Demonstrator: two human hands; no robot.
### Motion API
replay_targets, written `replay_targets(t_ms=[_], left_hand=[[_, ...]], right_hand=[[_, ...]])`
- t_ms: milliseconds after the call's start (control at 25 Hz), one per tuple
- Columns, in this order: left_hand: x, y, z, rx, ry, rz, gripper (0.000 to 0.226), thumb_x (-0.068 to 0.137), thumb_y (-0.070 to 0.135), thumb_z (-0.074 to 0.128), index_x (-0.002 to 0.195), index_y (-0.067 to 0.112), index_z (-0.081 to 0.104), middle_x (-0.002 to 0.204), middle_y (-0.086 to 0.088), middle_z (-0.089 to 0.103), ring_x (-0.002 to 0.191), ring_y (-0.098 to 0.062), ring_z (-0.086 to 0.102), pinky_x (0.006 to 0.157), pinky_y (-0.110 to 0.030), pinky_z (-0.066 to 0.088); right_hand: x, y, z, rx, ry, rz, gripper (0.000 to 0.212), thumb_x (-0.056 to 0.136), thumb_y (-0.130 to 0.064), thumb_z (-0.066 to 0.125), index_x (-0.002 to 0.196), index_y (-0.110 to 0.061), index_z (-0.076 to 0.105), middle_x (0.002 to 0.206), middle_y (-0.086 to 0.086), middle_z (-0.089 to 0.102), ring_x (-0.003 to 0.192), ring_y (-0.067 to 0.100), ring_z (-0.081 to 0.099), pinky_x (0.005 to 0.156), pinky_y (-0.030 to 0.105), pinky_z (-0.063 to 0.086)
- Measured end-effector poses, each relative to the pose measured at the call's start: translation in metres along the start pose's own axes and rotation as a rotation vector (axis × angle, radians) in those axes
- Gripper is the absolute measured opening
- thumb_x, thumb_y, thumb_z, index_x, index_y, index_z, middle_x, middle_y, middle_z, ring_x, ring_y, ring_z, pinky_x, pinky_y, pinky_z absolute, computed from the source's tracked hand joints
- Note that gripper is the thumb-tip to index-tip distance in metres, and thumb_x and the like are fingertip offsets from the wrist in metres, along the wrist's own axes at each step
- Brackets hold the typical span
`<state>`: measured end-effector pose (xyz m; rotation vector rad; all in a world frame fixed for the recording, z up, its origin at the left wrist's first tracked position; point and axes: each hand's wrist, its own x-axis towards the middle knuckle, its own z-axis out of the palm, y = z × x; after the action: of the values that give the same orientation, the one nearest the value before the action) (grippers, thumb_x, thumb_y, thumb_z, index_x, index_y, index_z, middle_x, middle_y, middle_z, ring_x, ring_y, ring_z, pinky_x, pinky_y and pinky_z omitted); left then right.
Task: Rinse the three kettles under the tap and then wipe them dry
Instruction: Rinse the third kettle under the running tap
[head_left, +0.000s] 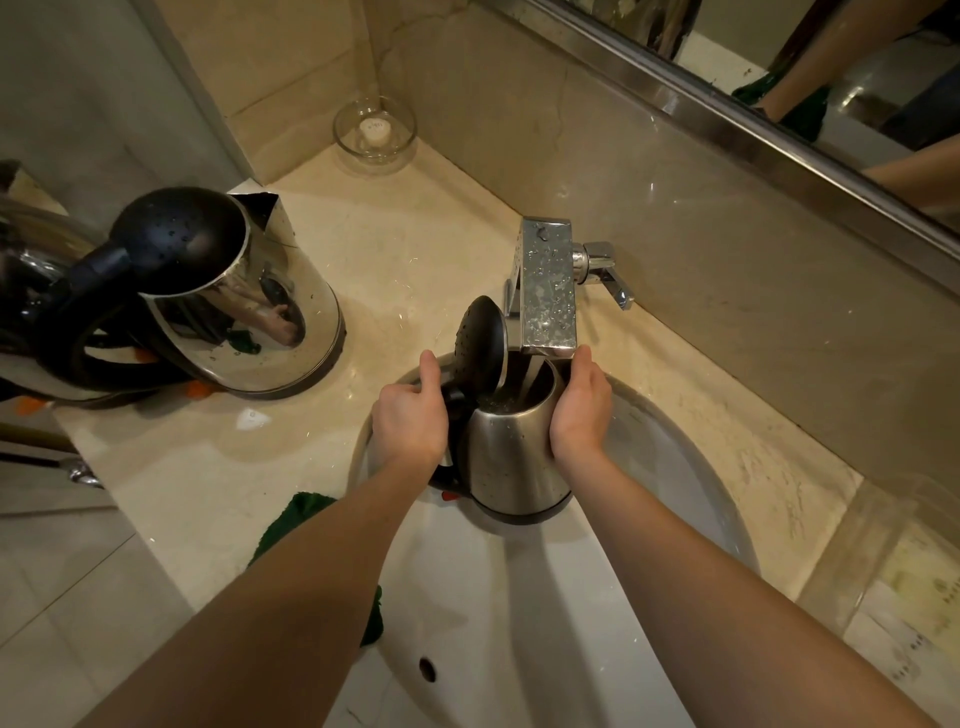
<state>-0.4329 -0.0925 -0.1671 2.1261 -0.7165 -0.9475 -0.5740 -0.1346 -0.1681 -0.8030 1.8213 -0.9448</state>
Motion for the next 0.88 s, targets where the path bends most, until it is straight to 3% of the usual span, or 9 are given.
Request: replay_targets(t_ms=[160, 400, 720, 880], left_hand=[[0.0008, 0.0004, 0.0002, -0.002, -0.002, -0.001, 0.063, 0.098, 0.060, 0.032, 0.058, 0.015, 0.050, 0.052, 0.000, 0.048, 0.054, -0.019, 0.051, 0.059, -0.030, 0.046], [0.0020, 0.0003, -0.0007, -0.001, -0.014, 0.003, 0.062, 0.098, 0.061, 0.031, 0.059, 0.016, 0.050, 0.053, -0.001, 0.048, 0.055, -0.019, 0.052, 0.063, -0.034, 0.049], [0.0010, 0.0027, 0.0001, 0.005, -0.008, 0.001, 0.063, 0.099, 0.059, 0.031, 0.061, 0.014, 0.054, 0.052, 0.000, 0.049, 0.054, -0.019, 0.053, 0.058, -0.028, 0.045], [0.0012, 0.0036, 0.0000, 0.004, -0.003, -0.003, 0.062, 0.099, 0.058, 0.031, 0.061, 0.014, 0.052, 0.052, -0.001, 0.048, 0.053, -0.018, 0.051, 0.058, -0.028, 0.045]], right_hand=[[-0.0003, -0.0001, 0.0010, 0.005, 0.012, 0.008, 0.034, 0.103, -0.043, 0.033, 0.084, -0.029, 0.056, 0.085, -0.012, 0.057, 0.094, 0.017, 0.054, 0.085, 0.032, 0.035], [-0.0008, -0.0003, 0.0011, -0.003, 0.019, -0.001, 0.035, 0.104, -0.042, 0.032, 0.091, -0.024, 0.059, 0.087, -0.009, 0.058, 0.094, 0.016, 0.054, 0.085, 0.032, 0.036], [-0.0004, 0.0002, 0.0013, 0.005, 0.021, 0.007, 0.037, 0.103, -0.043, 0.033, 0.093, -0.022, 0.062, 0.094, -0.002, 0.064, 0.096, 0.019, 0.058, 0.085, 0.033, 0.038], [-0.0011, -0.0039, 0.0015, -0.004, 0.019, 0.018, 0.034, 0.103, -0.042, 0.034, 0.083, -0.024, 0.055, 0.081, -0.011, 0.056, 0.082, 0.012, 0.051, 0.082, 0.032, 0.035]])
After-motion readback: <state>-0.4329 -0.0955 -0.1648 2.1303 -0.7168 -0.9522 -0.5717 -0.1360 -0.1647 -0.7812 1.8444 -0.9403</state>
